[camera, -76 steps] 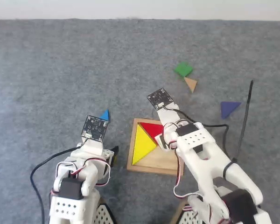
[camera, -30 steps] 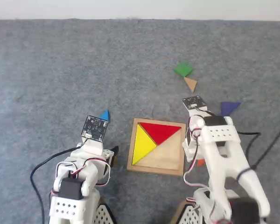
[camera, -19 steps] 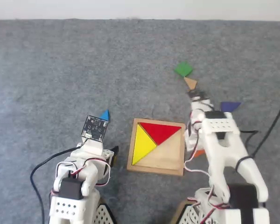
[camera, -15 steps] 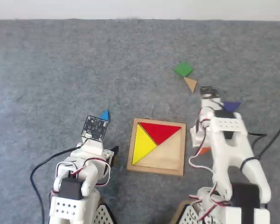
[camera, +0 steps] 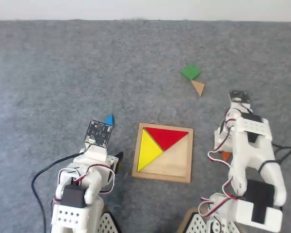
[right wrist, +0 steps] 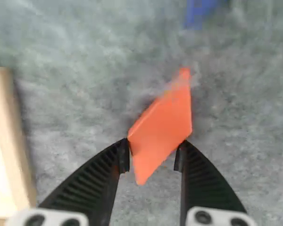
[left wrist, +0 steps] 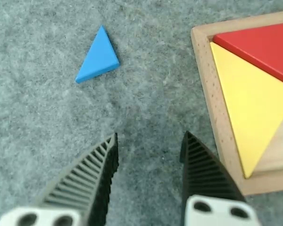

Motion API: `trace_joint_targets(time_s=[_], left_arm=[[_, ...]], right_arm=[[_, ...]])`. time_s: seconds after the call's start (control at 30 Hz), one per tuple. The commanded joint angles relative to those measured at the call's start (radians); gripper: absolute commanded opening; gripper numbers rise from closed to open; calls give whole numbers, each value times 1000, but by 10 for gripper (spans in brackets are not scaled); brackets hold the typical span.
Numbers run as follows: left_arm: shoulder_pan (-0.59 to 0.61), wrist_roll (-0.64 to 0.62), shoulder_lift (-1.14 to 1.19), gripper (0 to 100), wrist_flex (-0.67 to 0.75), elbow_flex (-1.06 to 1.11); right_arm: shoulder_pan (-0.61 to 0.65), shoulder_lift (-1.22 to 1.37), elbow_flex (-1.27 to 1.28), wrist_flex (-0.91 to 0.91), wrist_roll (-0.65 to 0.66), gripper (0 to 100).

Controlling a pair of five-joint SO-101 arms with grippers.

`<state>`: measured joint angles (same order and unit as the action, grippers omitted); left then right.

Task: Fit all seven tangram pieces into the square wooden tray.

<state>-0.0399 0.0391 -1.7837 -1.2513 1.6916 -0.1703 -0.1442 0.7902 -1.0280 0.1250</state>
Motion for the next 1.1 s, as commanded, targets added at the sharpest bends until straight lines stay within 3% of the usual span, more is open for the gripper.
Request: trace_joint_targets(time_s=[0.0,0.2,0.33,0.53,0.7,0.77,0.93,1.0,1.07], left_arm=[[-5,2,-8,207,5,-7],[-5,2,-8,207,5,-7],[-5,2,-8,207,5,-7],[-5,2,-8,207,5,-7],[-5,2,-8,207,5,-7],[-5,2,-8,207,5,-7],[-5,2,-8,207,5,-7],[-5,2,-8,207,5,-7],[-5,2,-8,207,5,-7]], right_arm=[[-82,-5,-69,5,5,162],[-236,12,-176,-27,61,162],[-242,21,-281,-160,20,162],[-183,-54,-374,-242,-77,163],[19,-73,-358,-271,-176,163],[74,-64,-353,-242,-253,163],[2,-62,-241,-105,-427,162],[59,-47,-199,-74,-500,166],[124,-16,-203,-71,-479,166]])
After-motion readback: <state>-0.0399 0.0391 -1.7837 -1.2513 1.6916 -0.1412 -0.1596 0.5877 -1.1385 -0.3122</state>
